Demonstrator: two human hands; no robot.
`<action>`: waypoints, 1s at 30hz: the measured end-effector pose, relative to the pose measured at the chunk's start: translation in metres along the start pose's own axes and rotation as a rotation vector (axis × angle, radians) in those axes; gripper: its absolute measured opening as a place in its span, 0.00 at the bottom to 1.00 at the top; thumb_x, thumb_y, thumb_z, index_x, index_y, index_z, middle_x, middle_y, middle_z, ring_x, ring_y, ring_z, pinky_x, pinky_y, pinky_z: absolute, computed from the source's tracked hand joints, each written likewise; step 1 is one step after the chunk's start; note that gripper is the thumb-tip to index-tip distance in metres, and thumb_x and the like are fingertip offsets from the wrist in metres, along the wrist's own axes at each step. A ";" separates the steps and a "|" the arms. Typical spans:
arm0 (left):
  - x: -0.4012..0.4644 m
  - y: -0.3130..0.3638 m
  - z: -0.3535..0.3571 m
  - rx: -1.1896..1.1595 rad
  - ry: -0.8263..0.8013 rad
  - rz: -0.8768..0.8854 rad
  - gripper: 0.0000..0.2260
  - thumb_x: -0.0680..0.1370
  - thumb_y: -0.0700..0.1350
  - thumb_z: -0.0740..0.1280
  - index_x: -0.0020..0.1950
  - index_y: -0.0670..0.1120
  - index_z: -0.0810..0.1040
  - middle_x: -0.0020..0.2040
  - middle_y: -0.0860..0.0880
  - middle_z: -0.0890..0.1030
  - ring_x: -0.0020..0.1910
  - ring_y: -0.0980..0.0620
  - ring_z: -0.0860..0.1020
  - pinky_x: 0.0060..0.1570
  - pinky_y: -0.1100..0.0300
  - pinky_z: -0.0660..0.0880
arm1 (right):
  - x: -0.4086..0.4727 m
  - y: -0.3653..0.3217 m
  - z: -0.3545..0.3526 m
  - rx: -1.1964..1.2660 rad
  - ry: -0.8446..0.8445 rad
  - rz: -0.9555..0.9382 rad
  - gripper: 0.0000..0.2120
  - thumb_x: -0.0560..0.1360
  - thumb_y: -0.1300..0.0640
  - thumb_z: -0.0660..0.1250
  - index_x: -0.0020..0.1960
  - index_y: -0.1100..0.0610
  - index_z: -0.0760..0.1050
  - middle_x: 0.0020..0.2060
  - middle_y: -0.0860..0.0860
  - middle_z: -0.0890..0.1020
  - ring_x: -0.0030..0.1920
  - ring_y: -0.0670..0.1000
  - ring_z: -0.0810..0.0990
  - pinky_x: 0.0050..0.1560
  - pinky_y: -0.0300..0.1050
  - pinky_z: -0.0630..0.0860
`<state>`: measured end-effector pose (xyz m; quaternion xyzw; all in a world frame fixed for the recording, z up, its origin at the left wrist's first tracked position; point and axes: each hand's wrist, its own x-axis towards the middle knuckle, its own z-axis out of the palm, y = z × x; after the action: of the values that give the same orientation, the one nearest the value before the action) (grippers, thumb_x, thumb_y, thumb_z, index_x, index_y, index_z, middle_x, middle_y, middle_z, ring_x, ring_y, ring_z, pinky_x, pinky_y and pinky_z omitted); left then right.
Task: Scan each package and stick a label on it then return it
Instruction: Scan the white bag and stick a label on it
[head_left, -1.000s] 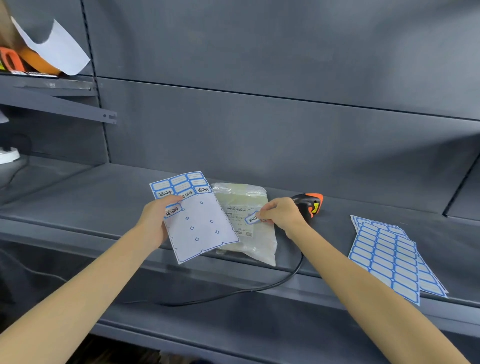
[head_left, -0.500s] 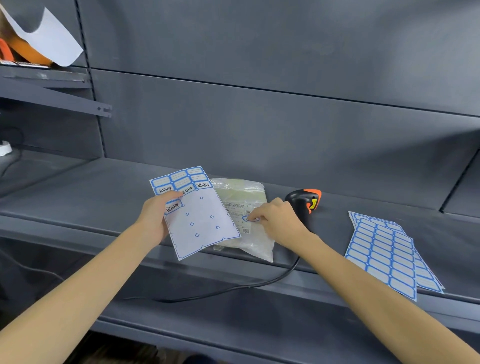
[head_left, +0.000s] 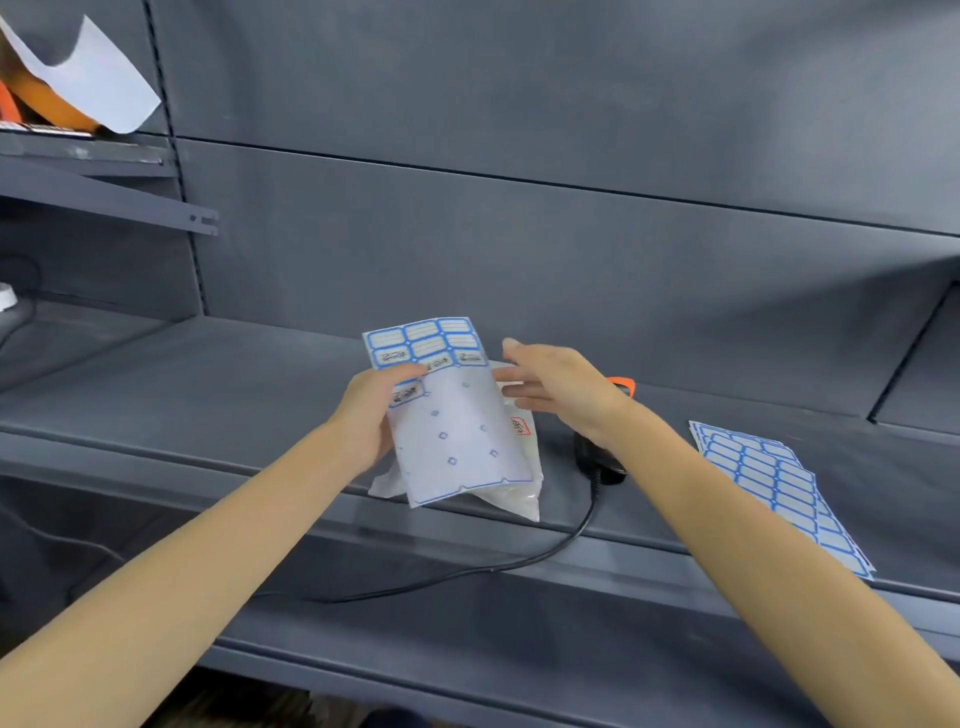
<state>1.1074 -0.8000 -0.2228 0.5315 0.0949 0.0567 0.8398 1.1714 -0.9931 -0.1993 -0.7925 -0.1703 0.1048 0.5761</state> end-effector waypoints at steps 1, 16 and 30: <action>0.000 0.000 0.011 0.017 -0.033 0.018 0.15 0.77 0.37 0.64 0.64 0.41 0.77 0.58 0.42 0.81 0.51 0.44 0.80 0.46 0.56 0.77 | -0.002 -0.003 0.001 0.007 0.005 -0.029 0.13 0.77 0.46 0.65 0.54 0.54 0.79 0.50 0.48 0.84 0.49 0.51 0.83 0.56 0.46 0.78; 0.030 -0.033 0.021 1.322 0.391 0.058 0.23 0.75 0.51 0.69 0.65 0.42 0.68 0.63 0.41 0.74 0.65 0.38 0.67 0.61 0.51 0.67 | -0.083 0.076 -0.205 -0.417 0.751 0.348 0.10 0.72 0.60 0.72 0.37 0.65 0.76 0.31 0.58 0.73 0.31 0.53 0.68 0.34 0.43 0.66; 0.035 -0.036 0.017 0.960 0.241 0.058 0.17 0.70 0.43 0.77 0.52 0.39 0.75 0.55 0.42 0.79 0.55 0.42 0.76 0.53 0.52 0.73 | -0.057 0.089 -0.140 -0.881 0.760 0.461 0.20 0.78 0.53 0.62 0.63 0.66 0.67 0.62 0.65 0.71 0.64 0.64 0.66 0.63 0.51 0.63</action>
<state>1.1455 -0.8237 -0.2519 0.8505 0.1921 0.0909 0.4812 1.1826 -1.1633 -0.2413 -0.9539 0.1949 -0.1429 0.1779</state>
